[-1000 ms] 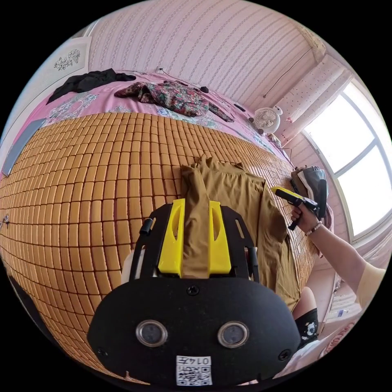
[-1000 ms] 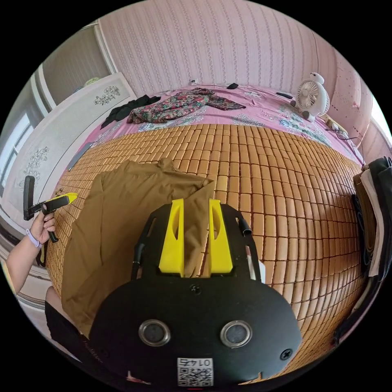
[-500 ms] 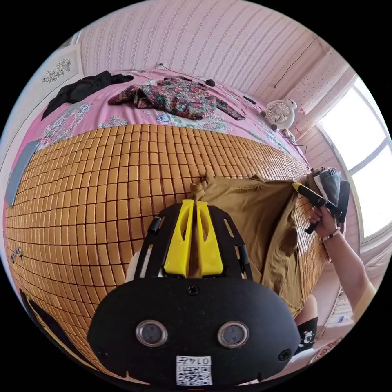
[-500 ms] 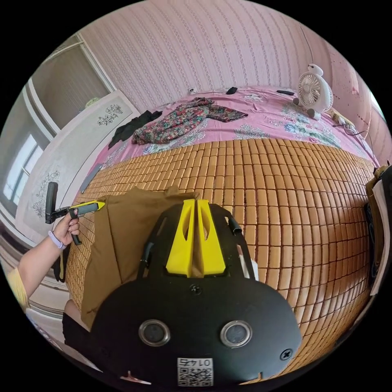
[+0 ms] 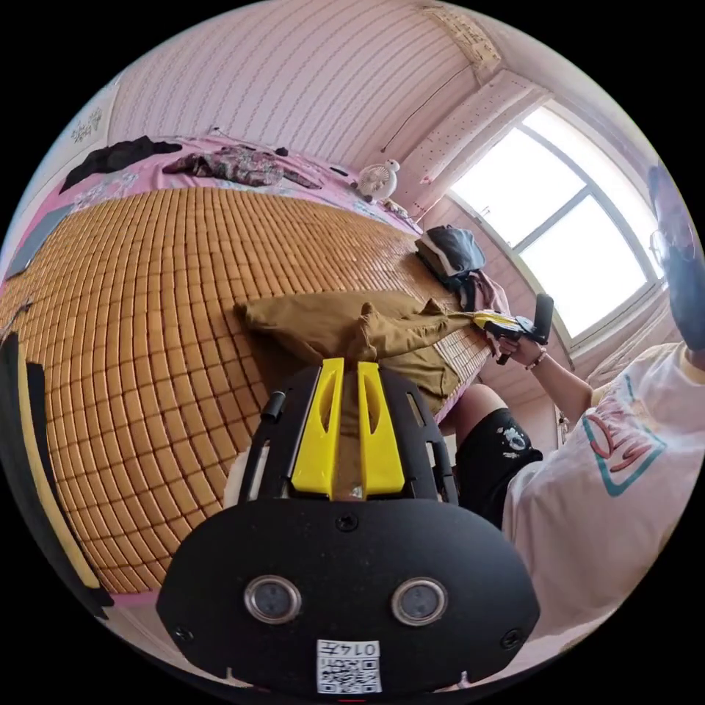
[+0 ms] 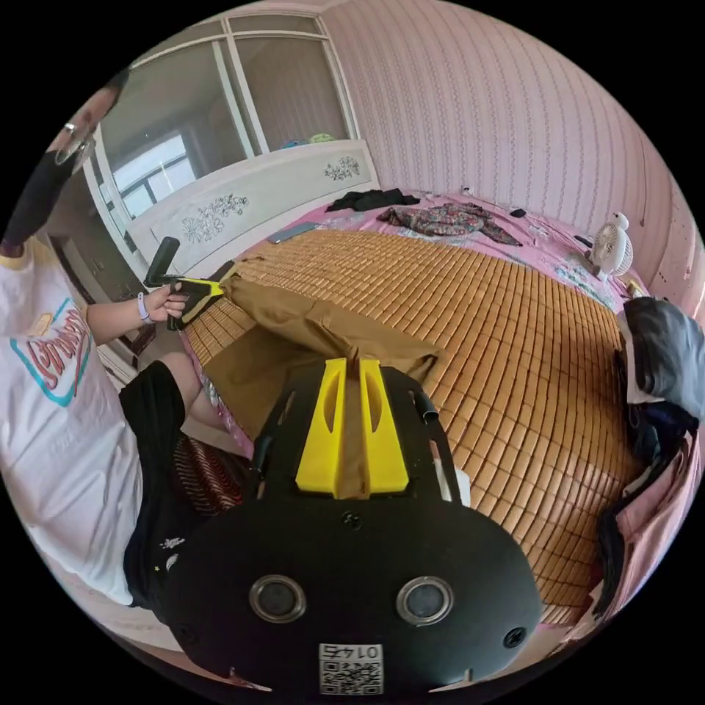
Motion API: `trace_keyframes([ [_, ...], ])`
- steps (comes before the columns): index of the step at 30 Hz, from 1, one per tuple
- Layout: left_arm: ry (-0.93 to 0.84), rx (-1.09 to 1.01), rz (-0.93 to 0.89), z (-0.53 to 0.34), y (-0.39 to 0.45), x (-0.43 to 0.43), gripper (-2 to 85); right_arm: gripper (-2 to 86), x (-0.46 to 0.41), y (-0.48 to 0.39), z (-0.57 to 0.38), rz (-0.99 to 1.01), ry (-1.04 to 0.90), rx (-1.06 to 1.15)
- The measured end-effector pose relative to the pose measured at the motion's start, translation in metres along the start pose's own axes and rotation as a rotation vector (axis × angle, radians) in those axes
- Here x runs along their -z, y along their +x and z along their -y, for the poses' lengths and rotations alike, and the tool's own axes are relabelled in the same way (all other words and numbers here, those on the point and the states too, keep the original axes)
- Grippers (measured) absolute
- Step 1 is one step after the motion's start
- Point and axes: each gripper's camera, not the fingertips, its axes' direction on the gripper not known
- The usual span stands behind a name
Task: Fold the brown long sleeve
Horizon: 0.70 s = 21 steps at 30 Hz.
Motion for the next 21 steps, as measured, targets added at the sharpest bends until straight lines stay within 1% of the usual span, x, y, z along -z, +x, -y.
trace_keyframes([
  [1,-0.045,0.085,0.037,-0.024,-0.004,-0.007,2.3,7.8,-0.01,-0.006,-0.017,0.0,-0.079,-0.033],
  [2,-0.059,0.156,0.036,-0.043,-0.007,-0.01,2.1,8.2,-0.013,-0.007,-0.023,0.002,-0.097,-0.055],
  [4,-0.03,0.197,0.014,-0.061,-0.005,-0.009,1.9,8.3,-0.013,-0.006,-0.036,0.036,-0.074,-0.16],
  [5,-0.01,0.197,0.017,-0.066,-0.001,-0.01,1.8,8.2,-0.013,-0.006,-0.036,0.051,-0.061,-0.175],
  [9,-0.029,0.136,0.081,-0.051,0.019,-0.028,3.2,8.3,-0.034,-0.021,-0.004,0.078,-0.019,-0.148],
  [14,-0.026,-0.013,0.105,0.0,0.053,-0.081,7.7,10.5,-0.091,-0.036,0.05,0.089,-0.066,-0.103],
  [15,-0.036,-0.029,0.115,0.006,0.056,-0.088,8.3,9.6,-0.106,-0.035,0.059,0.113,-0.09,-0.112],
  [17,-0.122,-0.074,0.164,0.022,0.063,-0.122,8.5,6.2,-0.126,-0.032,0.069,0.153,-0.15,-0.11],
  [18,-0.155,-0.075,0.179,0.025,0.063,-0.131,8.2,3.1,-0.137,-0.031,0.073,0.15,-0.198,-0.108],
  [20,-0.257,-0.03,0.193,0.024,0.057,-0.153,4.9,1.3,-0.141,-0.031,0.076,0.171,-0.216,-0.085],
  [21,-0.262,-0.017,0.184,0.022,0.055,-0.154,4.3,0.8,-0.137,-0.034,0.076,0.205,-0.209,-0.048],
])
